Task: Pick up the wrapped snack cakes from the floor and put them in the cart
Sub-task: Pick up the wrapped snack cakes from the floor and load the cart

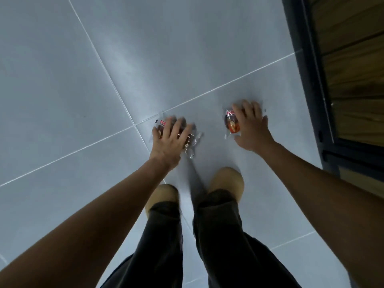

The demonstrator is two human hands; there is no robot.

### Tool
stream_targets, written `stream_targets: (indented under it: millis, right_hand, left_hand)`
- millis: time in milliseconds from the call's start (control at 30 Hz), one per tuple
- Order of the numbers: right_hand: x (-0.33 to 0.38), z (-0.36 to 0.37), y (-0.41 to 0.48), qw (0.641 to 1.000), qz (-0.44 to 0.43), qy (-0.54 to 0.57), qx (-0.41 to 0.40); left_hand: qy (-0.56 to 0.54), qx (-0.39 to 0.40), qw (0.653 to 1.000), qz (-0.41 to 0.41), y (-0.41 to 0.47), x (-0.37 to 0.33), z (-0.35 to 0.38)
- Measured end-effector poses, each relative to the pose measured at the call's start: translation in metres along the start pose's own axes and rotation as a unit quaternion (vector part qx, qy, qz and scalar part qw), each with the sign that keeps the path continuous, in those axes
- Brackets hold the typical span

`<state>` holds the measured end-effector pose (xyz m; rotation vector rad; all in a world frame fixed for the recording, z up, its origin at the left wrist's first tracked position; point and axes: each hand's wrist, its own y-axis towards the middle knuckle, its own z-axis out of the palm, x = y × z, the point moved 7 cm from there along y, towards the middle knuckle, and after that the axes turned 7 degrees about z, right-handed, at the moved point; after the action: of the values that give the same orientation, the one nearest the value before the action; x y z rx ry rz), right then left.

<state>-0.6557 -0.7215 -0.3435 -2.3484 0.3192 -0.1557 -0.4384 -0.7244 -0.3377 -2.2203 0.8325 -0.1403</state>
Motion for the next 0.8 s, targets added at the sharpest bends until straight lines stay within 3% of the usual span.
stream_targets:
  millis: [167, 300, 567, 700, 800]
  right_hand:
    - [0.000, -0.006, 0.009, 0.992, 0.001, 0.006, -0.125]
    - [0.007, -0.020, -0.017, 0.993, 0.002, 0.070, -0.099]
    - [0.018, -0.115, -0.144, 0.984, 0.039, 0.161, -0.070]
    - [0.015, -0.188, -0.224, 0.966, 0.075, 0.232, -0.088]
    - [0.012, -0.244, -0.283, 0.951, 0.098, 0.271, -0.110]
  left_hand:
    - [0.032, -0.064, 0.997, 0.022, 0.015, 0.000, -0.005]
    - [-0.102, -0.043, 0.994, -0.020, 0.001, 0.001, -0.027]
    - [-0.302, -0.101, 0.942, -0.110, -0.113, -0.006, -0.153]
    - [-0.385, -0.127, 0.908, -0.105, -0.180, -0.021, -0.230]
    - [-0.396, -0.143, 0.903, -0.083, -0.225, -0.034, -0.292]
